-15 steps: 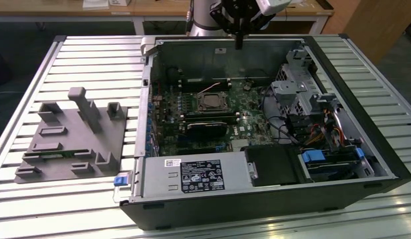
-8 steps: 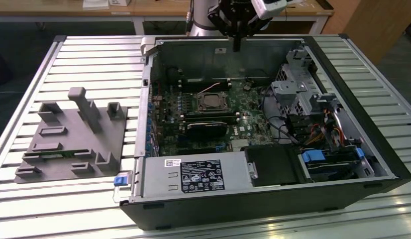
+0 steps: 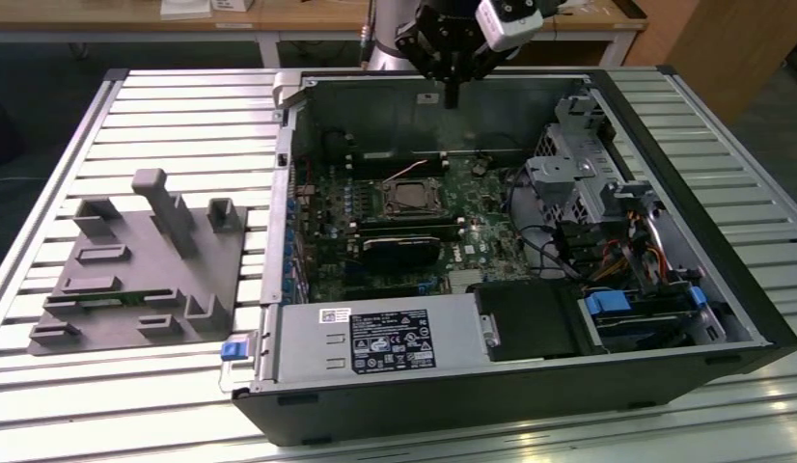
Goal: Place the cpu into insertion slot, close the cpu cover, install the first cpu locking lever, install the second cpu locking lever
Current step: 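Install the first cpu locking lever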
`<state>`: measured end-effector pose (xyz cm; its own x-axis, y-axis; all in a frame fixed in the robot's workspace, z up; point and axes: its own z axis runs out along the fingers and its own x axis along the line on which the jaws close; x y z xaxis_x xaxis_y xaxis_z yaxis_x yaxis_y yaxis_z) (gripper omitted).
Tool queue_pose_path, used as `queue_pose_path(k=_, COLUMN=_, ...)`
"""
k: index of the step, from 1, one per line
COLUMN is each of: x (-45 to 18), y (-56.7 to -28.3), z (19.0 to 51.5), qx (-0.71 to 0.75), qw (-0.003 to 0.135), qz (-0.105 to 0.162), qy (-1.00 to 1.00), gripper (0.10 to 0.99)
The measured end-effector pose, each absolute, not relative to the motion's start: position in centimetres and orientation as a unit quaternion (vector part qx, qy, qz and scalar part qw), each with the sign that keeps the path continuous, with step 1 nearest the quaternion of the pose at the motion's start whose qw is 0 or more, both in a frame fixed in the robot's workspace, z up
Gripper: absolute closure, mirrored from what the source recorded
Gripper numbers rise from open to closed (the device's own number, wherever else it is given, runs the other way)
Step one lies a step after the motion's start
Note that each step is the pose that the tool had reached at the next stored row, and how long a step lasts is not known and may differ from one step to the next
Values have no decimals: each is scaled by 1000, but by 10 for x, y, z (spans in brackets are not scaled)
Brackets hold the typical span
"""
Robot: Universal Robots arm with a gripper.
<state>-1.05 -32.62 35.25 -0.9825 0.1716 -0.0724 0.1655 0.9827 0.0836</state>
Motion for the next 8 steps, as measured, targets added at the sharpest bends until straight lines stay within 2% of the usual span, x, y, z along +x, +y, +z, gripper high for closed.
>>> queue_pose_path(k=8, x=-19, y=-326, z=344, qx=85, qw=38, qz=56, qy=994, gripper=980)
